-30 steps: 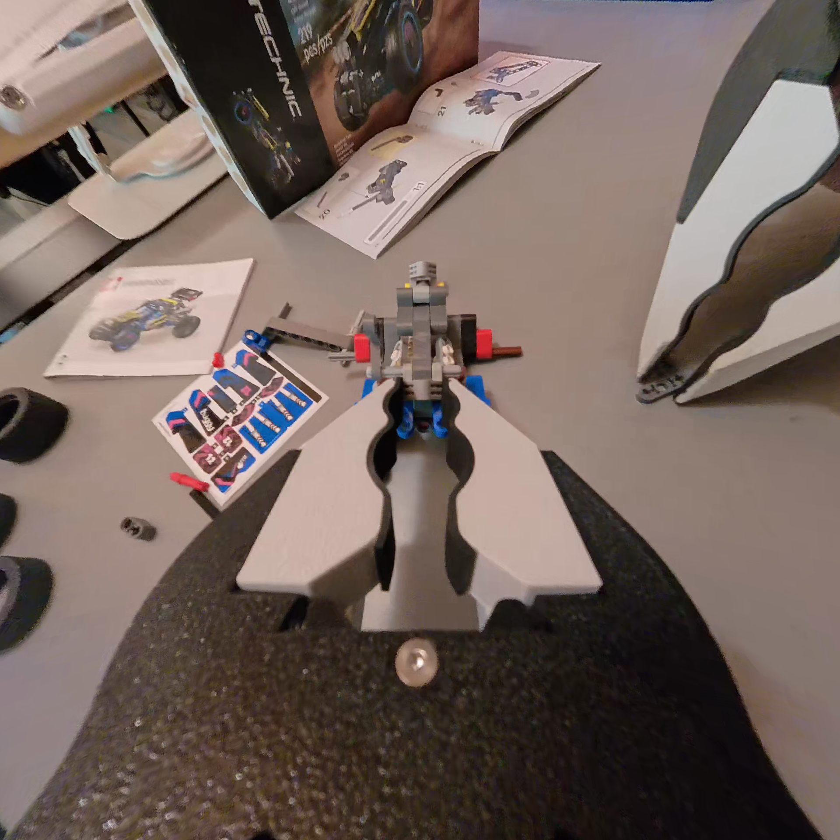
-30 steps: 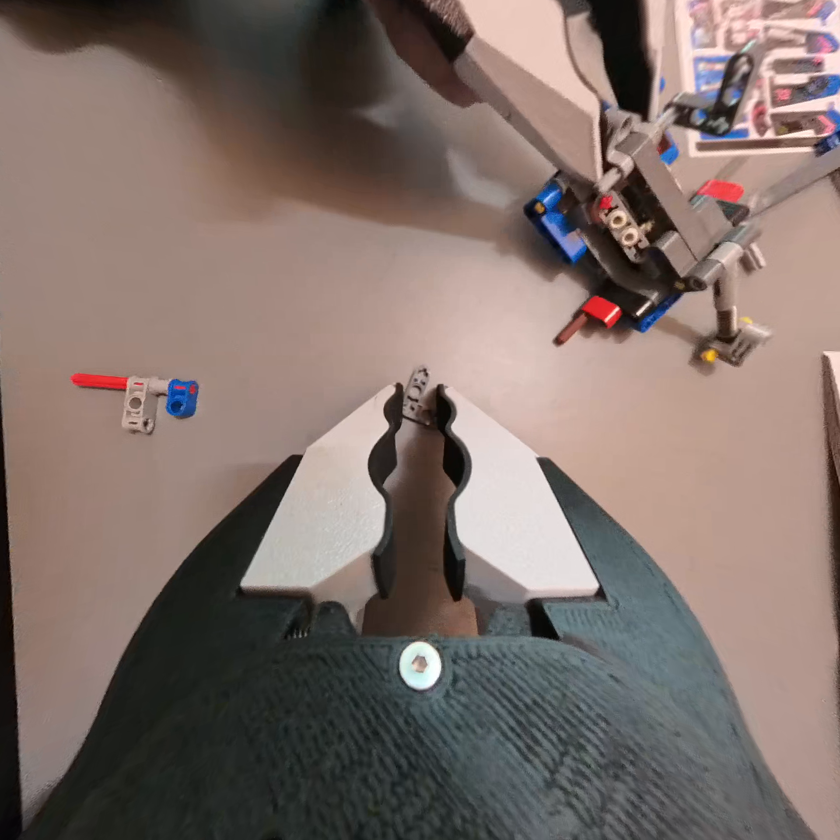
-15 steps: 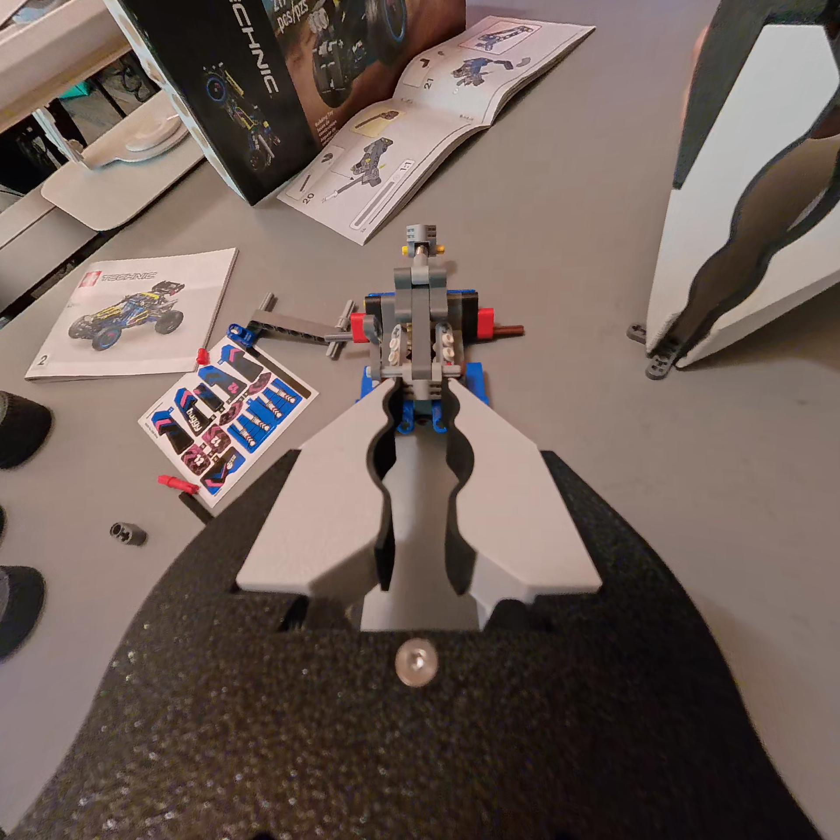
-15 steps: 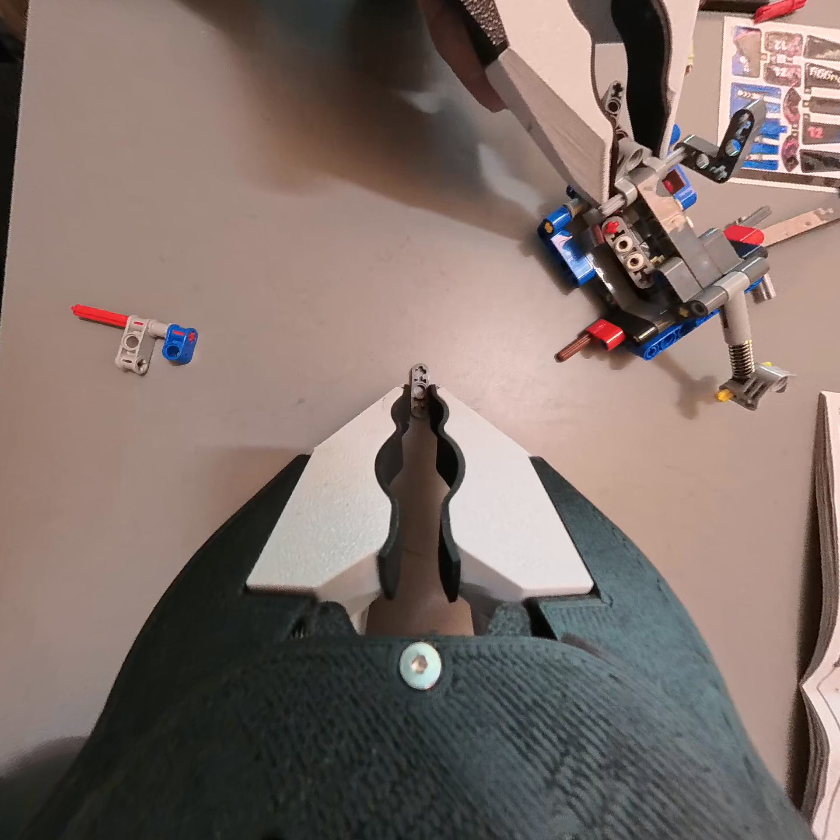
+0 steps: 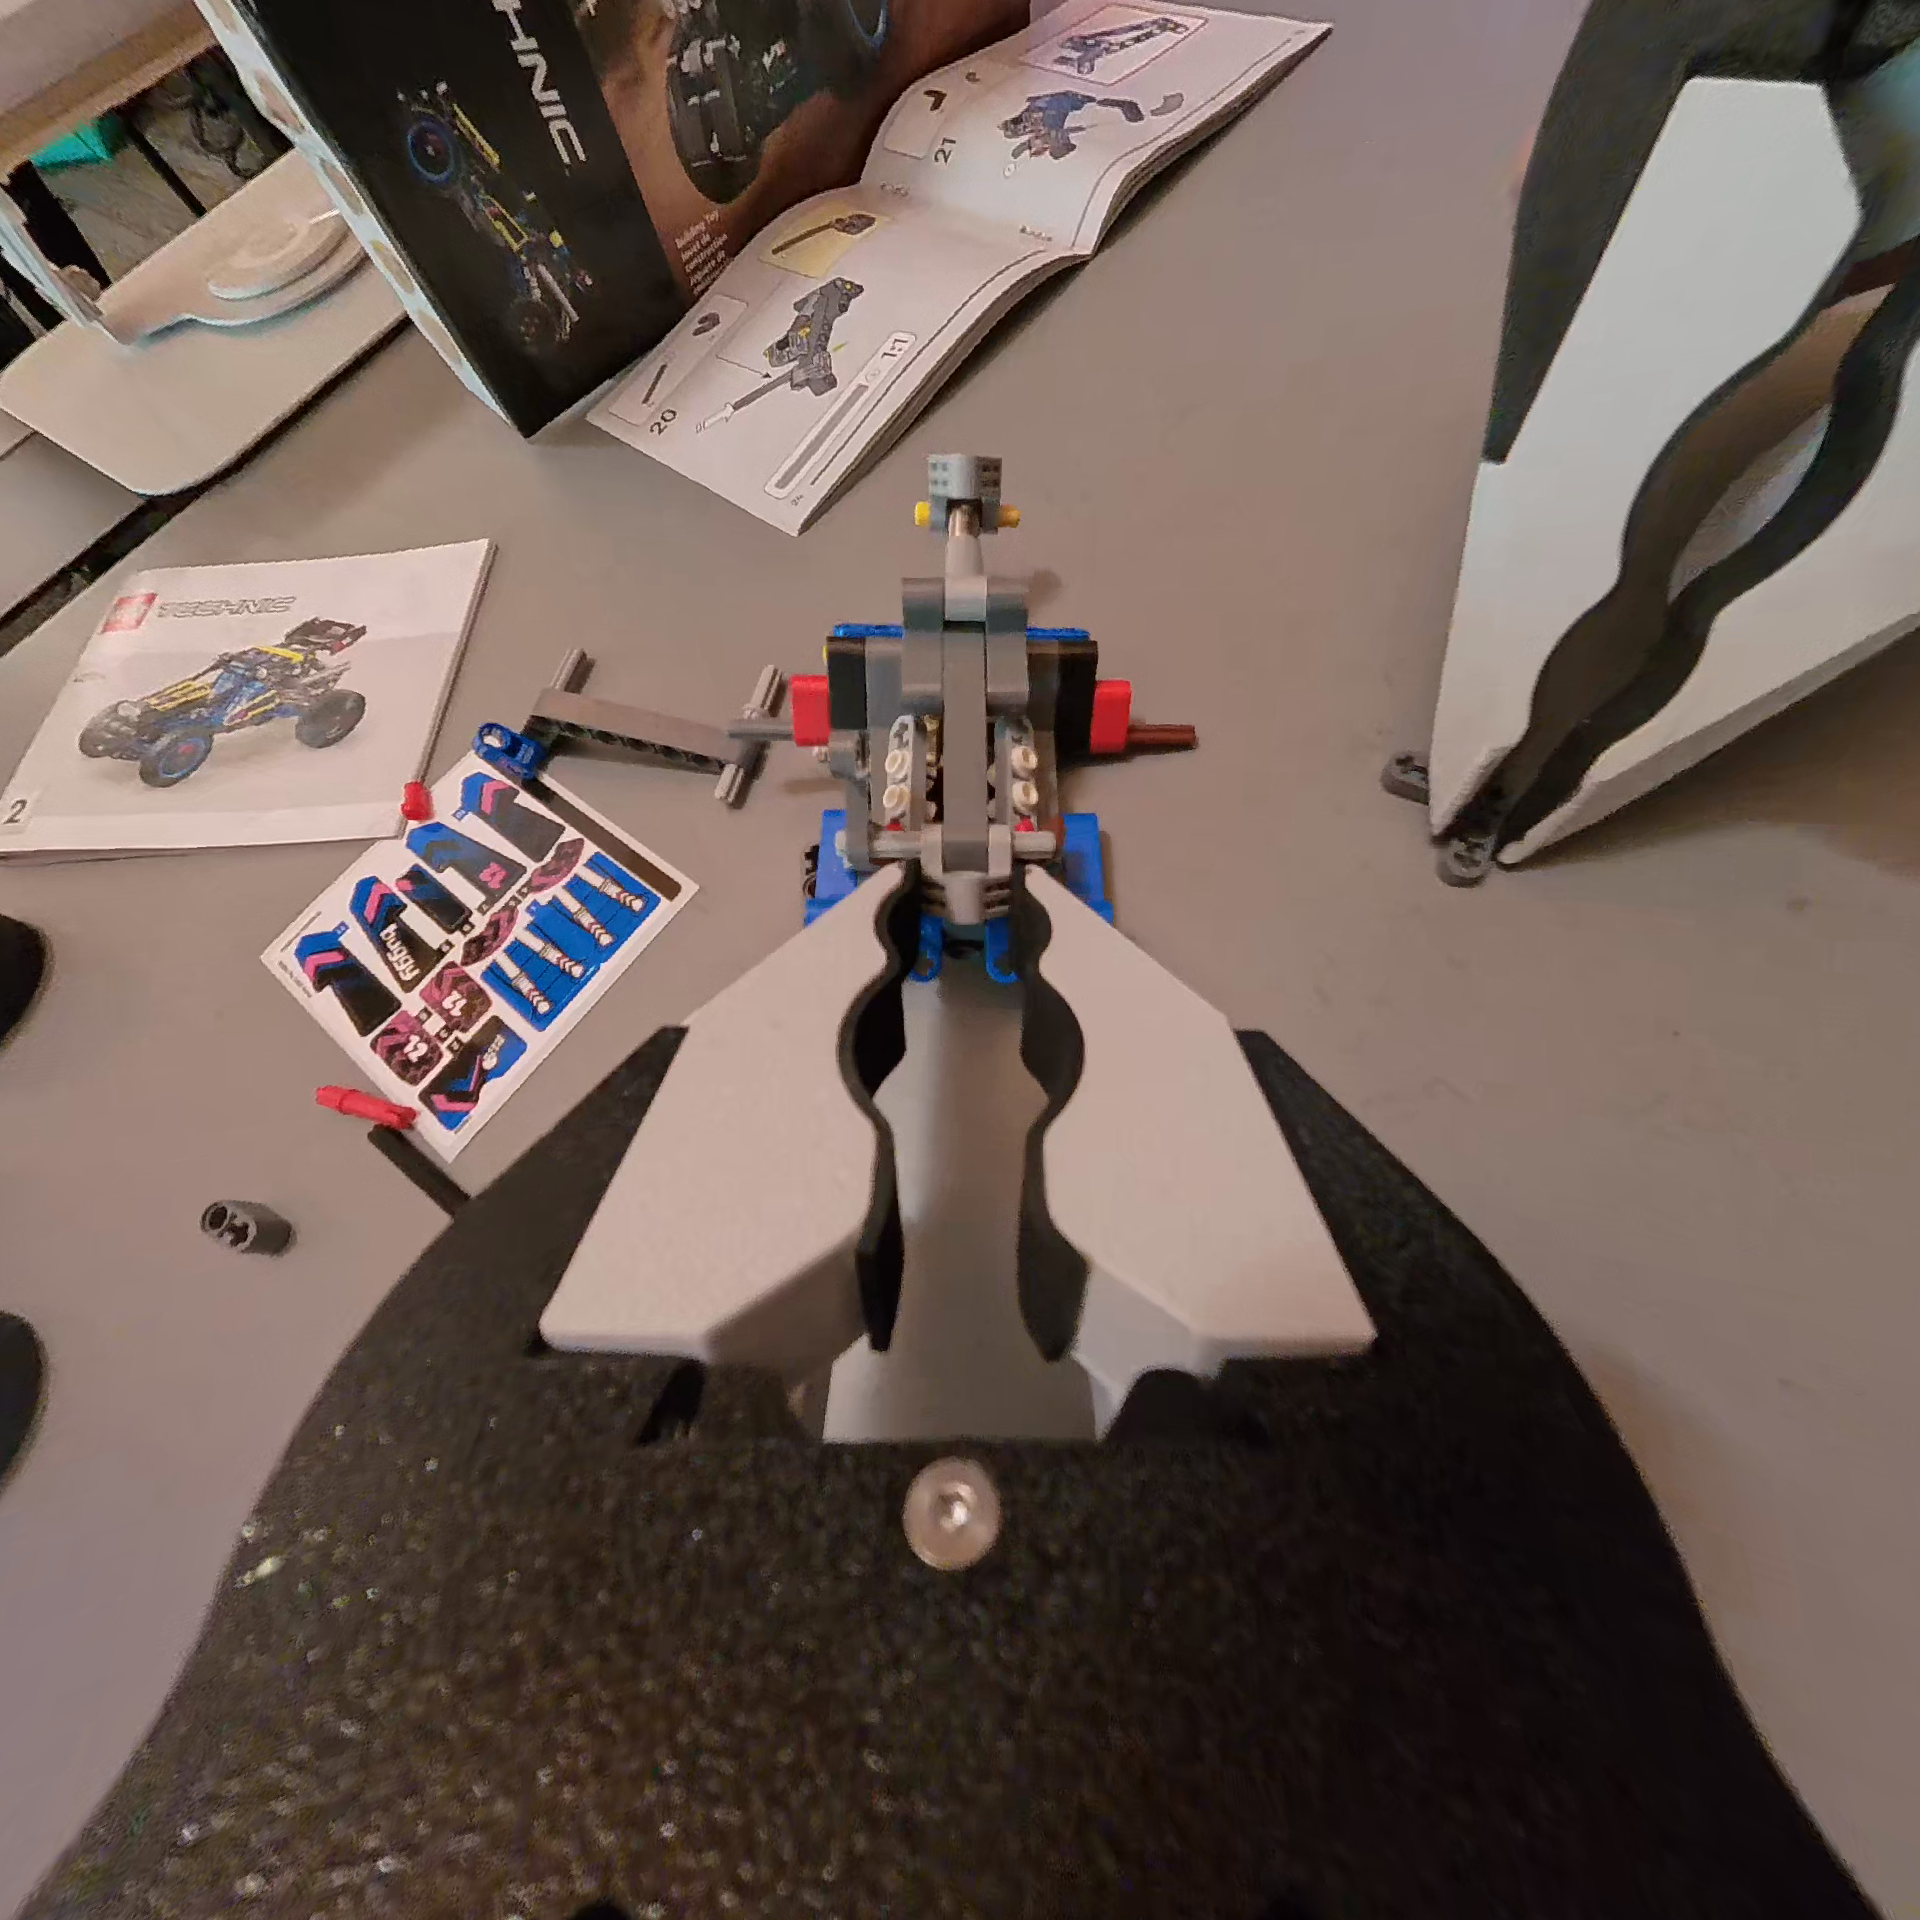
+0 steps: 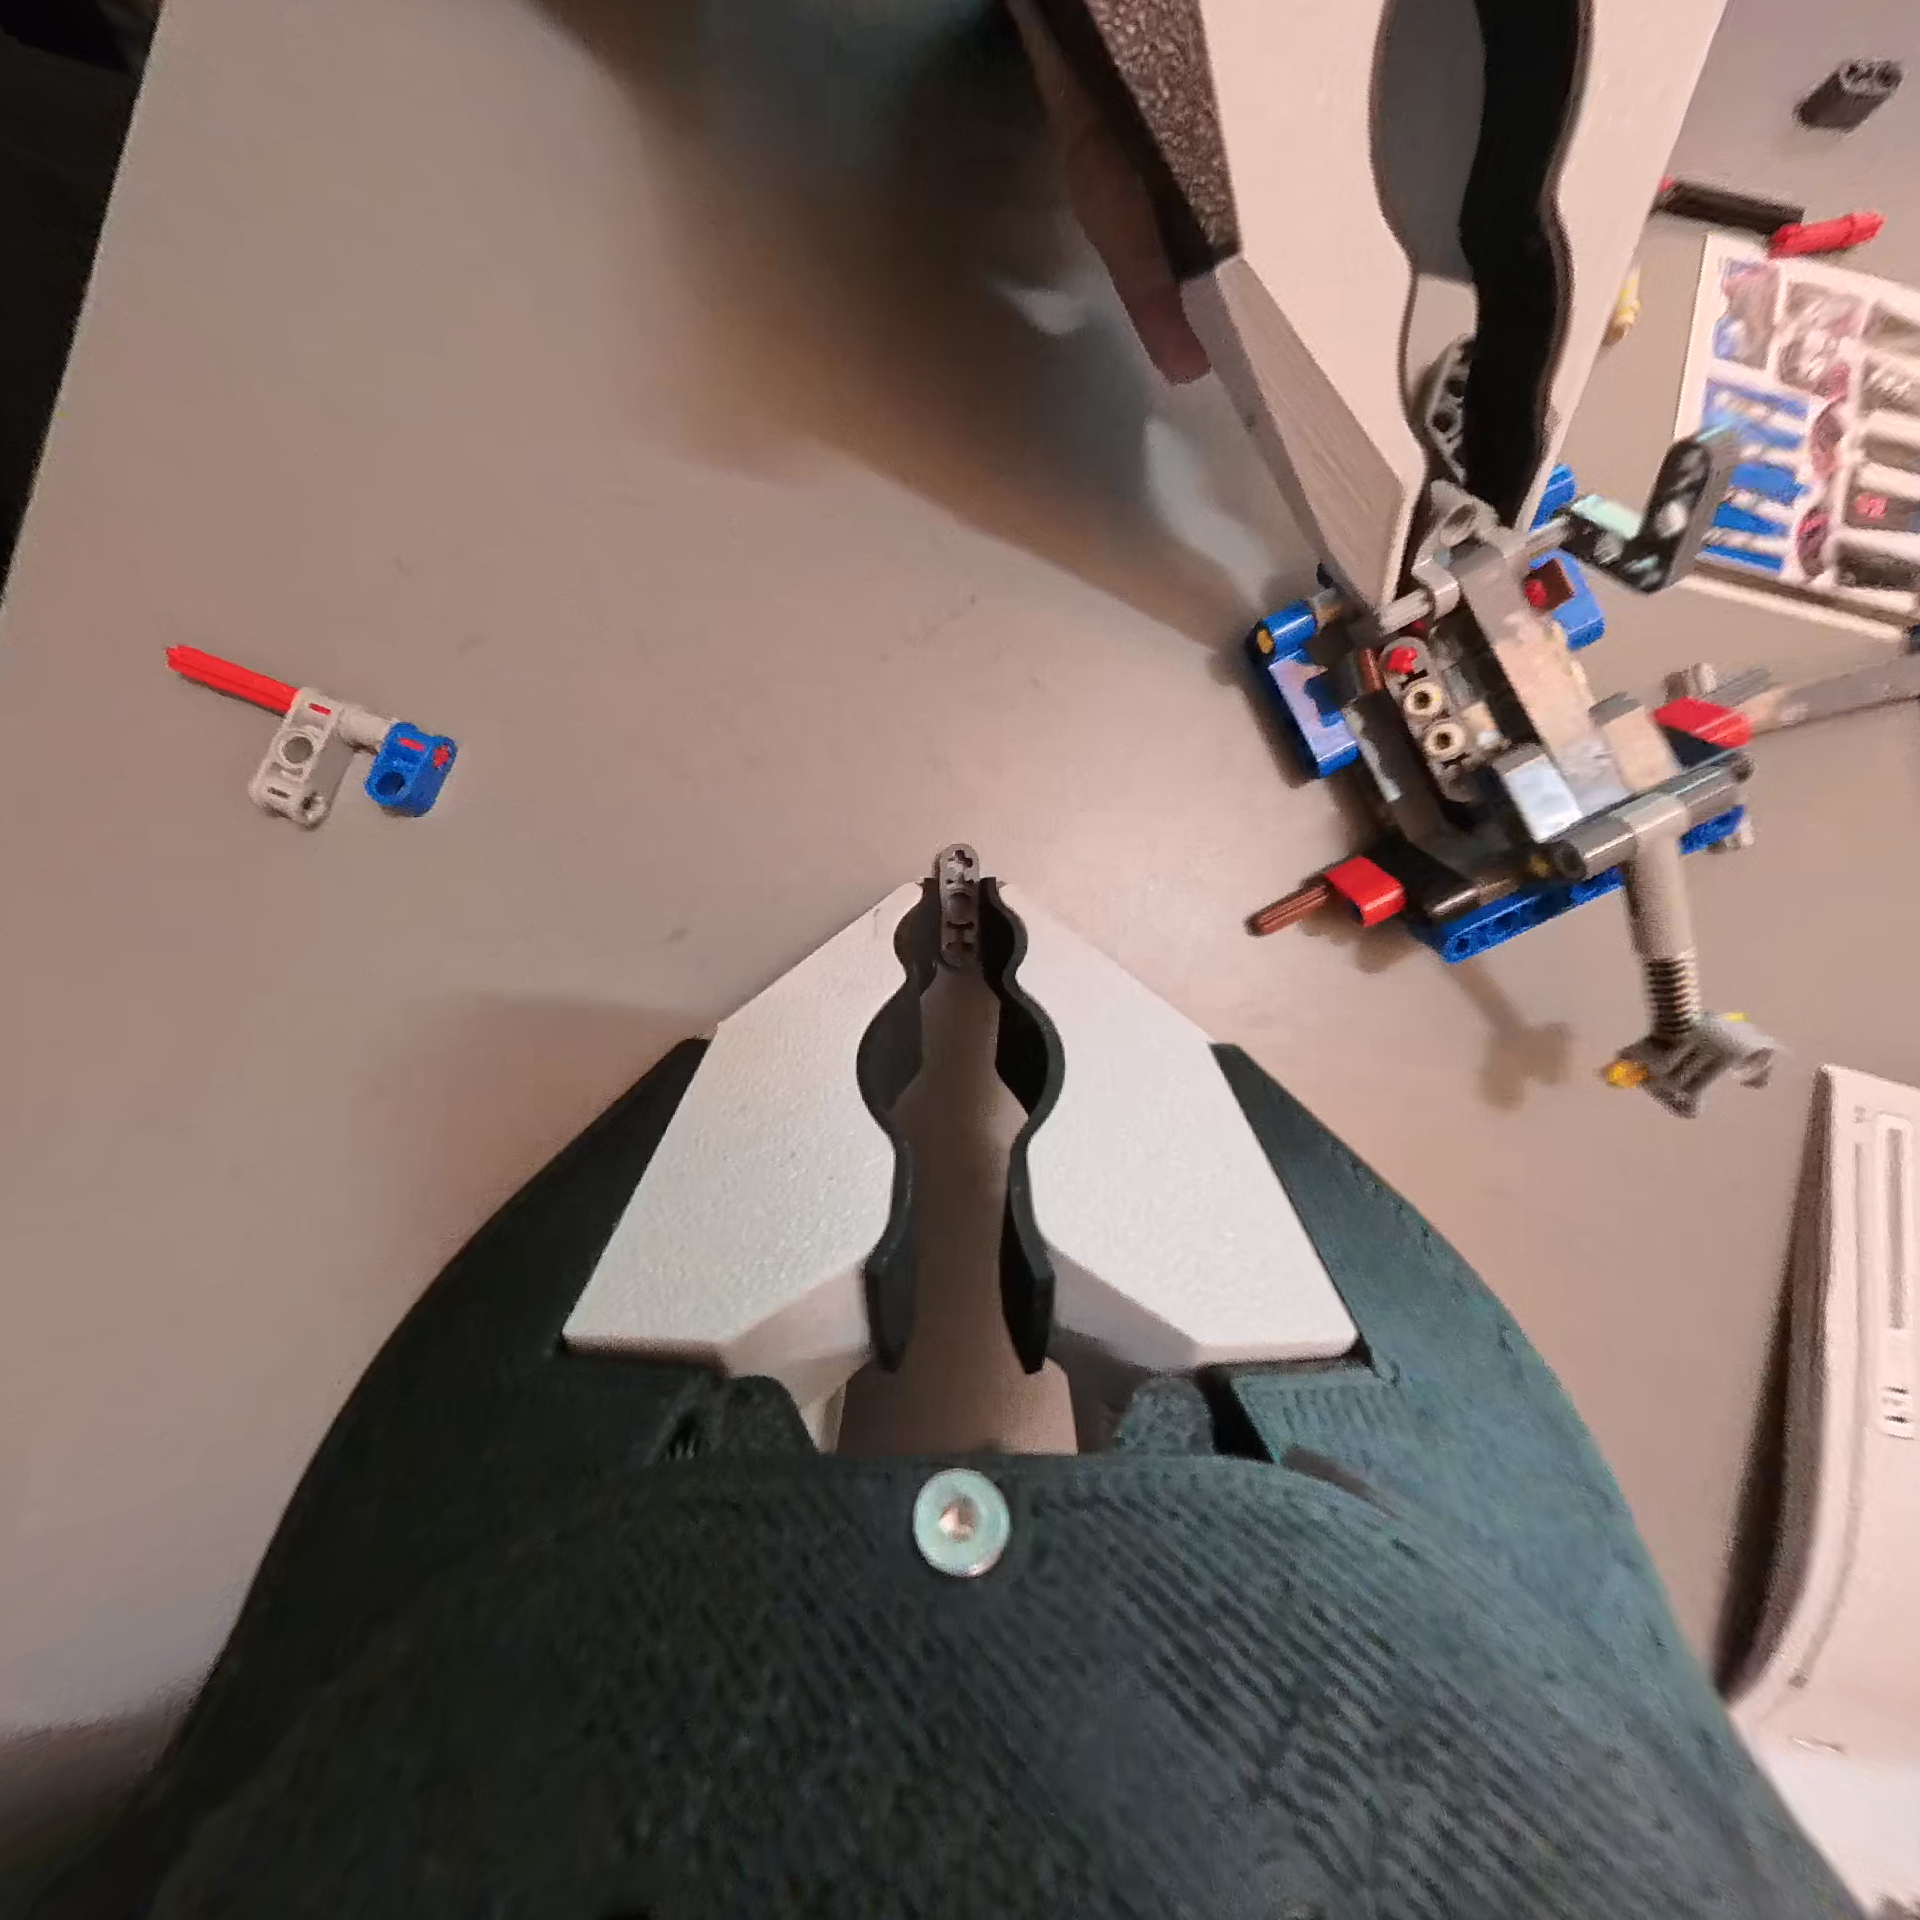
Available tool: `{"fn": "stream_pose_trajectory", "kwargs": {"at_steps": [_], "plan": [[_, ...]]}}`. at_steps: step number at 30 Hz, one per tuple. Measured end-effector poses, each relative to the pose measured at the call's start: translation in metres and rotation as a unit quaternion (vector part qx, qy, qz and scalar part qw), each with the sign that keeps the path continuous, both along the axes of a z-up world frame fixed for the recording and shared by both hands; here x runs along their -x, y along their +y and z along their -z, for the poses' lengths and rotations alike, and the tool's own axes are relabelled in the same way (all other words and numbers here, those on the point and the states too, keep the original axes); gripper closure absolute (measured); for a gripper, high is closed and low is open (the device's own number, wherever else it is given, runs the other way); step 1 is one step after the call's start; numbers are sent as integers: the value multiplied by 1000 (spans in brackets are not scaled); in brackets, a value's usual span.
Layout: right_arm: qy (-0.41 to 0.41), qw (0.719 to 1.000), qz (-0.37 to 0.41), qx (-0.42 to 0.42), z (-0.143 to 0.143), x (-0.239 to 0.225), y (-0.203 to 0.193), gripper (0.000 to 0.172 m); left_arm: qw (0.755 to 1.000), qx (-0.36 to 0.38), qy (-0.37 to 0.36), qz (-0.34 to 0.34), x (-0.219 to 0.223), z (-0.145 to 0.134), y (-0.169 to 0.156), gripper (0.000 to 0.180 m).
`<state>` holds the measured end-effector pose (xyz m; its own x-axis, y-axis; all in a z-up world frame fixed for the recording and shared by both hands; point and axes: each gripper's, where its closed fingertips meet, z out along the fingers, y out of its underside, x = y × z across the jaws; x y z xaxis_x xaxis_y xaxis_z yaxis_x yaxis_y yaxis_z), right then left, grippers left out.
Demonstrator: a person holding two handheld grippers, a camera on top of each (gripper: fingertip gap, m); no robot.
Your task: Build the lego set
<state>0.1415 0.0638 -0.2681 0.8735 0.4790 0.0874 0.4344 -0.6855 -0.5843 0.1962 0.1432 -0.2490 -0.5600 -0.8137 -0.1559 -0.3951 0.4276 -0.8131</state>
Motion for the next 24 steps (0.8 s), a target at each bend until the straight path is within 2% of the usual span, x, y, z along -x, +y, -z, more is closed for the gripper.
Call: {"fn": "stream_pose_trajectory", "kwargs": {"at_steps": [7,15,19,24], "plan": [[-86,995,-28,-32,-1,-7,8,168,1000,9,23,-1,1,4,0,168],[-83,994,-69,-28,0,-15,15,167,999,24,38,19,1,5,-1,168],[-114,989,-55,-76,-1,-24,29,167,997,46,51,19,1,5,-2,168],[-175,969,-14,-172,-8,-27,41,167,996,63,63,23,3,5,-5,168]]}}
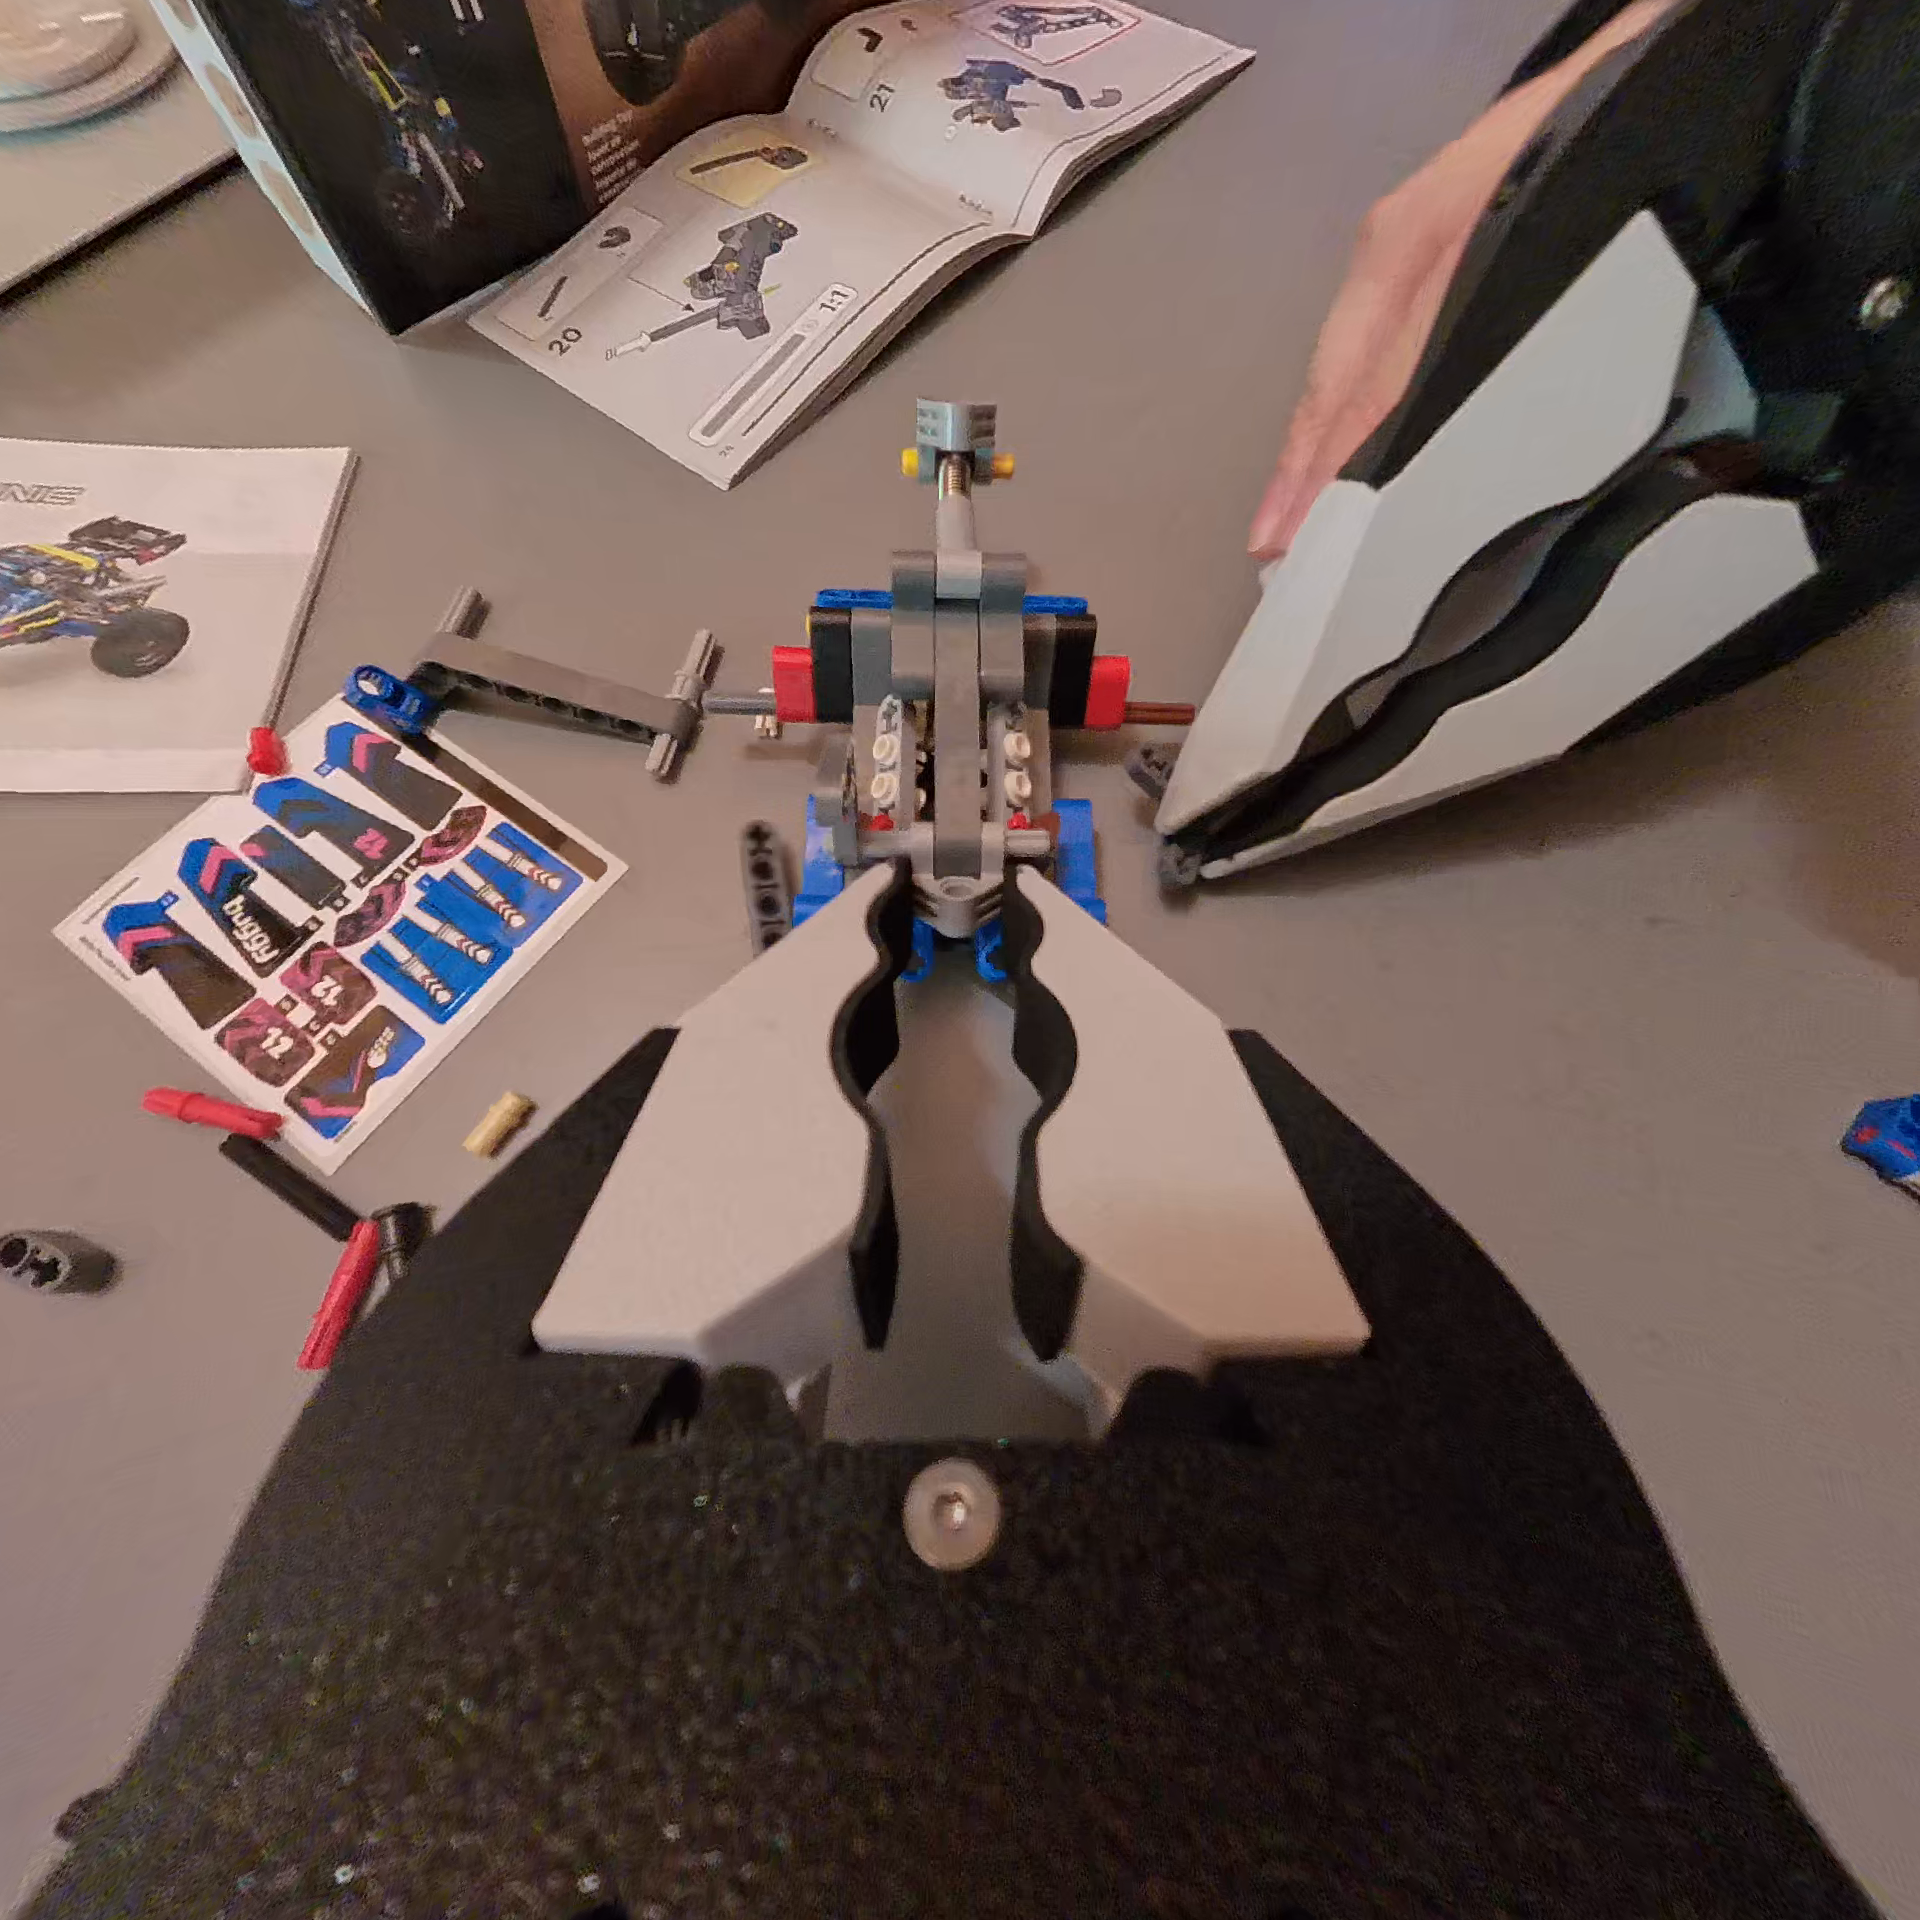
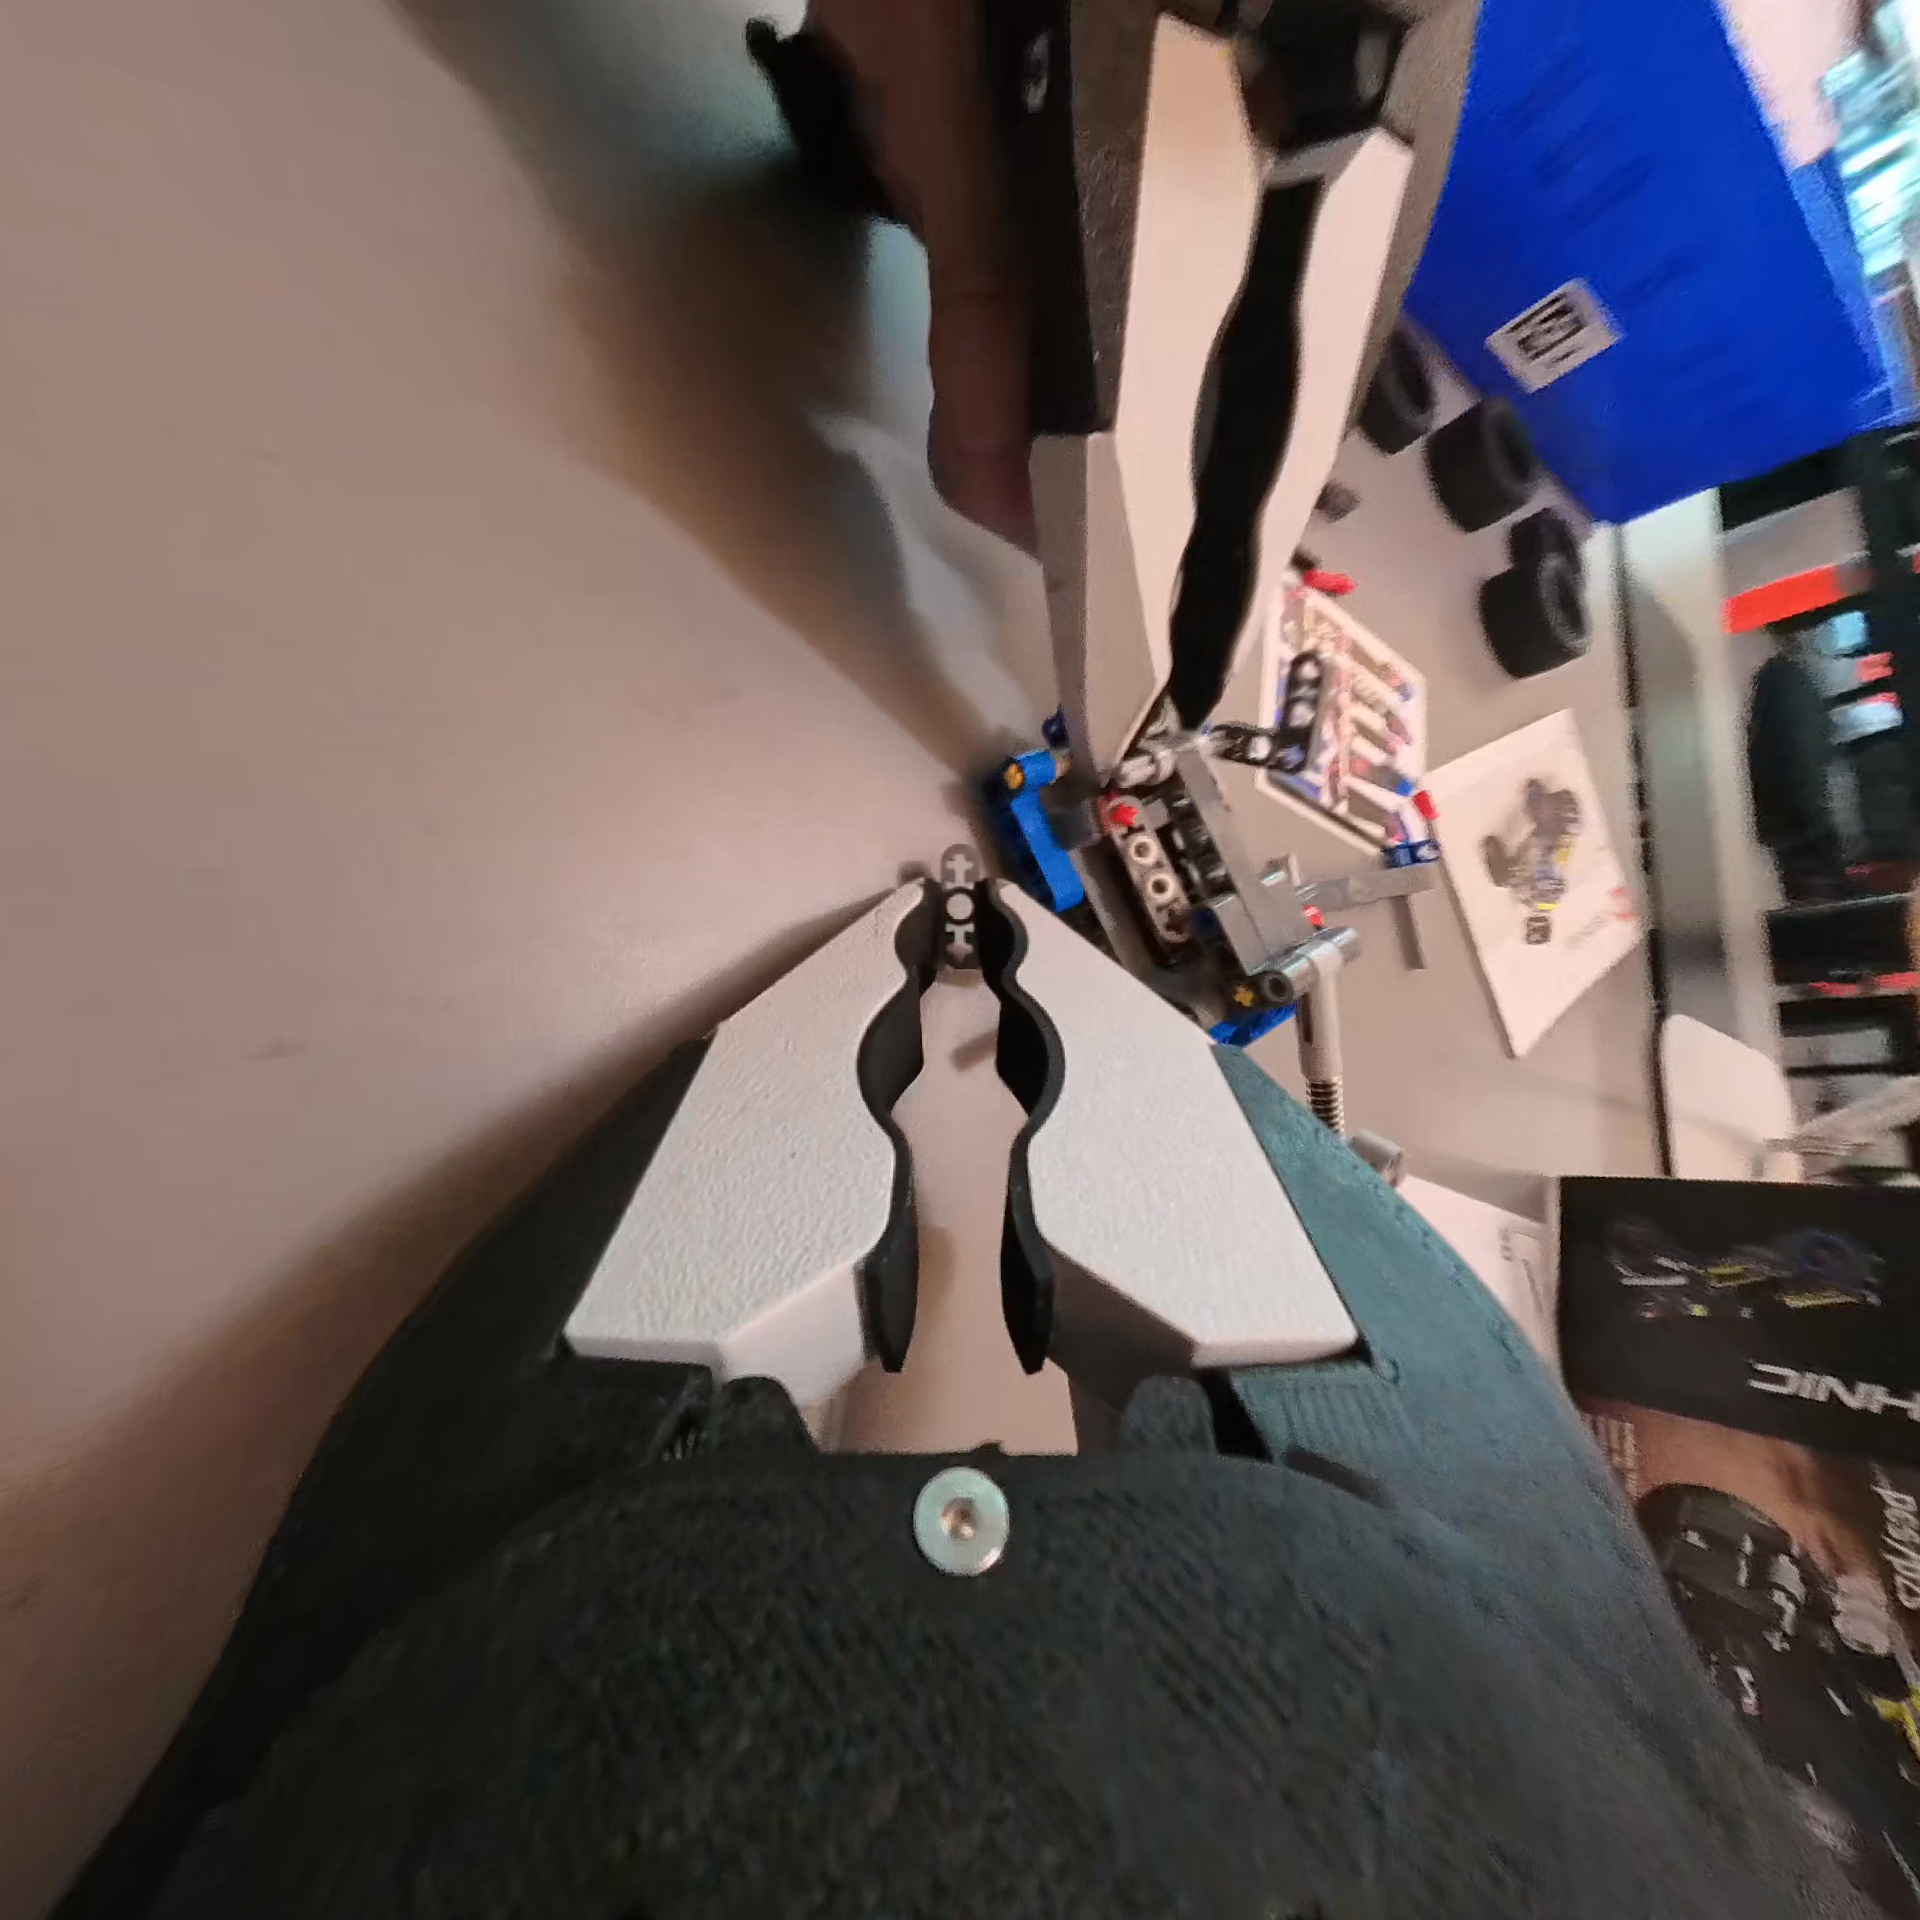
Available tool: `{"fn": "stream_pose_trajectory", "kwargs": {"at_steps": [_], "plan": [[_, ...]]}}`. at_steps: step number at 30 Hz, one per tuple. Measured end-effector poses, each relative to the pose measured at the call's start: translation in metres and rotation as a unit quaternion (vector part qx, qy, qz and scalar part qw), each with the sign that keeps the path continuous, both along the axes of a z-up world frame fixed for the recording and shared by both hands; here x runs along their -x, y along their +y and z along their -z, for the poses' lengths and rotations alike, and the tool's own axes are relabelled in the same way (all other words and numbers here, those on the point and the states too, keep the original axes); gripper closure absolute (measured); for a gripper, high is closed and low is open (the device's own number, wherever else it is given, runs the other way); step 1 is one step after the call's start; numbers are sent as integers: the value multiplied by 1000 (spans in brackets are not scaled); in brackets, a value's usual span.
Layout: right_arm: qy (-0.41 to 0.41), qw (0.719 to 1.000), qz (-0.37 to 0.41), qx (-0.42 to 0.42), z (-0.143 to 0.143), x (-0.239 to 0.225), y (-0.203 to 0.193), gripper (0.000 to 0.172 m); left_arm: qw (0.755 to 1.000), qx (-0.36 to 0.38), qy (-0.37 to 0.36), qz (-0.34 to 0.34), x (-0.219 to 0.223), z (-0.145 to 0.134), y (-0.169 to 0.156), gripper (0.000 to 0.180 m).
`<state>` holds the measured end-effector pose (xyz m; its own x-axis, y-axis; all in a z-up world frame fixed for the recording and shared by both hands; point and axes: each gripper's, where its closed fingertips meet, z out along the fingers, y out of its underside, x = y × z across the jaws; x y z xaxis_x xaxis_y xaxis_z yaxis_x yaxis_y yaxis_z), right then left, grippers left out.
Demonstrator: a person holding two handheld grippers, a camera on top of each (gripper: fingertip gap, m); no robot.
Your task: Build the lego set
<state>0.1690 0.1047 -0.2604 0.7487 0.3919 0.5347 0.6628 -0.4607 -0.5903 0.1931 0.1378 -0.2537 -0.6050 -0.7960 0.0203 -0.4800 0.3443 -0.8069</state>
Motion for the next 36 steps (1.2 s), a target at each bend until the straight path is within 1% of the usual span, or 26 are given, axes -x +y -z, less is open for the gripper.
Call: {"fn": "stream_pose_trajectory", "kwargs": {"at_steps": [3,6,9,12,14,18,24,29,36], "plan": [[-54,998,11,-43,-4,-5,2,167,1000,-6,-5,1,0,0,0,168],[-59,995,26,-70,-13,-9,5,167,1000,-10,-8,4,1,0,0,168],[-89,989,45,-111,-32,-18,4,167,1000,-15,-12,10,2,0,0,168],[-120,983,68,-124,-35,-28,2,167,999,-24,-25,13,0,-1,-1,168],[-149,978,62,-134,-40,-27,3,167,999,-25,-28,9,-1,-2,-2,168],[-174,976,41,-127,-35,-19,5,168,999,35,15,-15,1,-3,-7,168],[-200,973,19,-116,-29,-11,8,168,992,102,63,-28,4,-3,-11,168],[-210,972,17,-105,-25,-11,9,167,991,110,72,-29,5,-2,-14,168],[-246,964,23,-96,-24,-13,11,167,993,94,62,-28,4,-2,-15,168]]}}
